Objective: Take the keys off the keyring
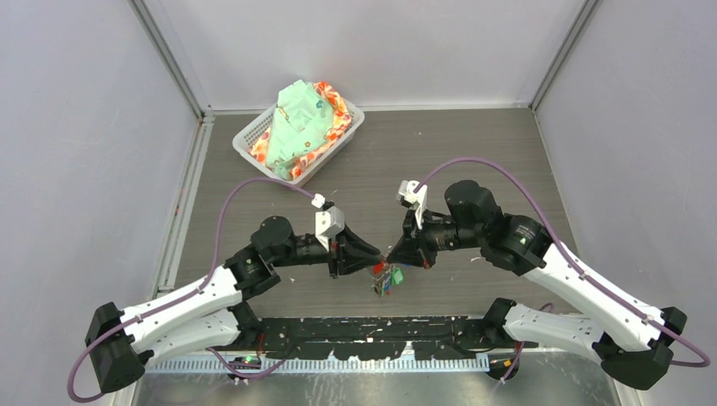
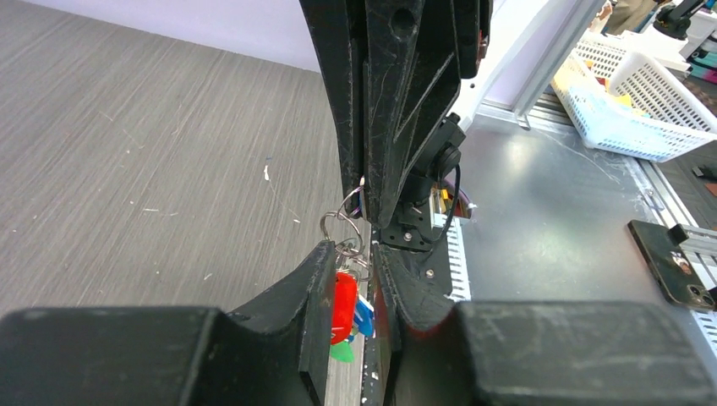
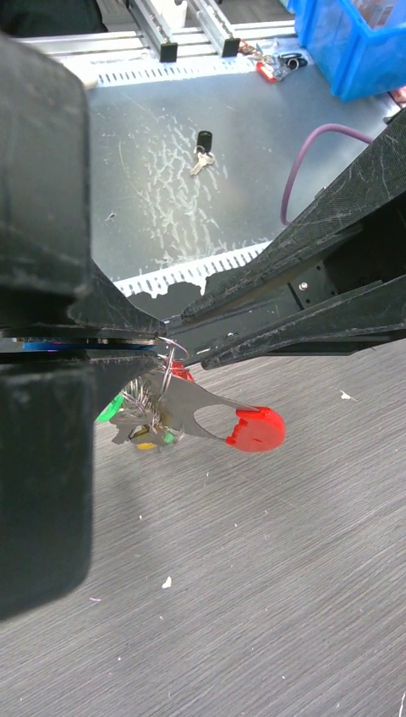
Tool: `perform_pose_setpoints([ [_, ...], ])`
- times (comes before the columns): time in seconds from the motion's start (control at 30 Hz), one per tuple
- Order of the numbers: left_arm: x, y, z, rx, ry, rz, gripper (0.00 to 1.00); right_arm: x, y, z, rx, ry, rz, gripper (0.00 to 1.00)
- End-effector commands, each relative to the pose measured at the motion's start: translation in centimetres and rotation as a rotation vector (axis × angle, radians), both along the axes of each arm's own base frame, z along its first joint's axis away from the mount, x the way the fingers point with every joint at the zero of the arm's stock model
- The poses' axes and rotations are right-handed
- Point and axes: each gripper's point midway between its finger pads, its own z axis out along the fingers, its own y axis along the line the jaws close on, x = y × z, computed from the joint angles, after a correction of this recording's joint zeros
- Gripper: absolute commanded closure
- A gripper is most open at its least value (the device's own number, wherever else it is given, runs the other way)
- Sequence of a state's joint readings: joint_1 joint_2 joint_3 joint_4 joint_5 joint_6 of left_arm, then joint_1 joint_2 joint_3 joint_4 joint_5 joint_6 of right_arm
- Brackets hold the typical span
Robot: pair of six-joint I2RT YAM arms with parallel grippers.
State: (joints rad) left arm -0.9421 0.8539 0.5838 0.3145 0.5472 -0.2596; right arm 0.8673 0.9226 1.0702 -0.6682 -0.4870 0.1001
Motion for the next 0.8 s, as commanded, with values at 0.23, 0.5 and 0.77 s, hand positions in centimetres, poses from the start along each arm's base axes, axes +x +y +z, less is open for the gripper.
perform_pose_setpoints([
  [0.23, 0.6, -0.9, 2.4, -0.039, 0.044, 0.002, 0.72, 1.0, 0.9, 3.5, 0.078, -0.083, -0.025, 0.99],
  [0.5, 1.4, -1.6, 1.8, -0.016, 0.075, 0.029, 0.73, 1.2, 0.9, 3.4, 0.068, -0.078, -0.039, 0.99],
  [0.77, 1.6, -1.7, 0.7, 0.017, 0.079, 0.054, 0.79, 1.1, 1.0, 3.4, 0.068, -0.074, -0.041, 0.99],
])
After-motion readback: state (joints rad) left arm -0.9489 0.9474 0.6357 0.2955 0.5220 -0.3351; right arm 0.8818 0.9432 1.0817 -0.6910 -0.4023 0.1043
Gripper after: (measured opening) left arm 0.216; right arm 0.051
